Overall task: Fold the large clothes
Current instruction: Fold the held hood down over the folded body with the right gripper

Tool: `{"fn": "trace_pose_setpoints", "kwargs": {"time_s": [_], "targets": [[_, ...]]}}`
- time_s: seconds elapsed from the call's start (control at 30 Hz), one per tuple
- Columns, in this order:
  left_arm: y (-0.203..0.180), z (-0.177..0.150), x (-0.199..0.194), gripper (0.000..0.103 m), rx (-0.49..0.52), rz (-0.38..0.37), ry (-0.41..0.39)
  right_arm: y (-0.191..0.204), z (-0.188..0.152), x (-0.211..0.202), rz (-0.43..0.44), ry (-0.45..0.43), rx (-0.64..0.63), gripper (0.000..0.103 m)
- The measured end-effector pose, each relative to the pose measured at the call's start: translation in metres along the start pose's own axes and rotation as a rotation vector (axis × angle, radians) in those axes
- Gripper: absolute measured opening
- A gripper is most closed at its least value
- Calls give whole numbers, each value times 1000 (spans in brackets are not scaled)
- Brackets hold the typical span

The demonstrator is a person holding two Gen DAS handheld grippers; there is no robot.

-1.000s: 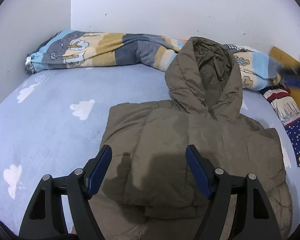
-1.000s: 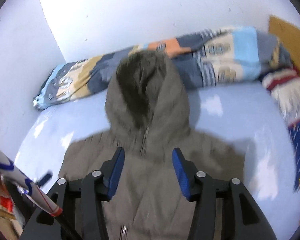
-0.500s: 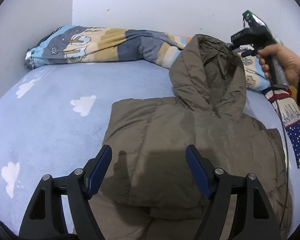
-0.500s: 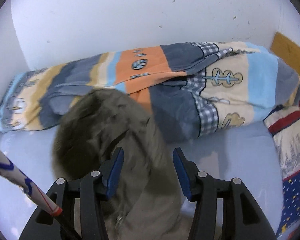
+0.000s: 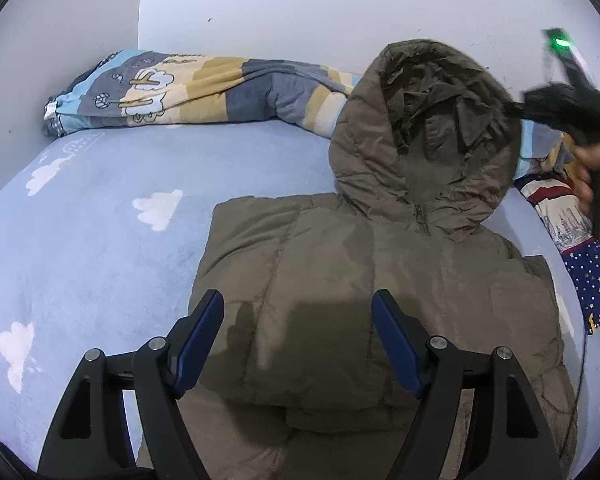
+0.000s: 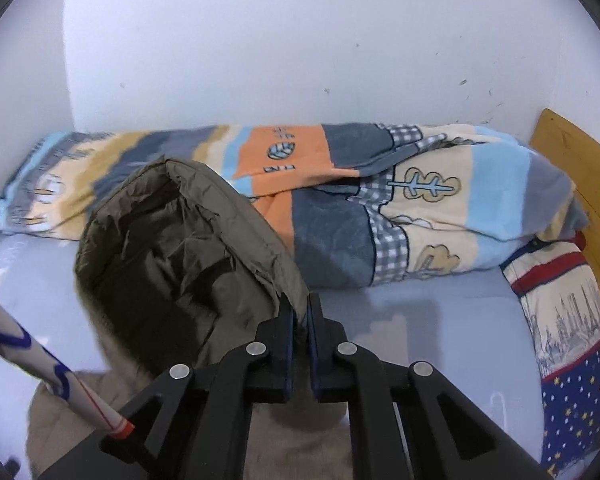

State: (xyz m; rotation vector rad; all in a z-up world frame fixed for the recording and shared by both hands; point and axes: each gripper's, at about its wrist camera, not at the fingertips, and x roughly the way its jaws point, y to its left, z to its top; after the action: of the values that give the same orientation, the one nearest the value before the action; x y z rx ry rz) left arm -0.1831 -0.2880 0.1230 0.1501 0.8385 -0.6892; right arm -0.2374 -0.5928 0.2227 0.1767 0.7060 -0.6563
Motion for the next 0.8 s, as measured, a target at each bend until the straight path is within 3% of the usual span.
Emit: {"fn": "trace_pose_setpoints", "kwargs": {"time_s": [0.17,0.4,0.53,0.63,0.7,0.8], "targets": [[7,4,-13,75,-27,-10,-31,-6,-44,-81,56,-71,23,6],[28,15,-33,75,-108,-27,-101,-17,-146,-158,109,-99,120,6],[26,15,-37,75,-118,-58,-123,-14,-204,-154,120,-37,167,6],[10,13,-35,75,-74,-91,-130,-2,-243,-116,89,106,109,6],[-4,11,-29,75,-34,-117,-121,6,-257,-95,55,174,44,6],[-25,5,-9,75,23,-150,-69,7,-261,-80,63,209,37,6]]}}
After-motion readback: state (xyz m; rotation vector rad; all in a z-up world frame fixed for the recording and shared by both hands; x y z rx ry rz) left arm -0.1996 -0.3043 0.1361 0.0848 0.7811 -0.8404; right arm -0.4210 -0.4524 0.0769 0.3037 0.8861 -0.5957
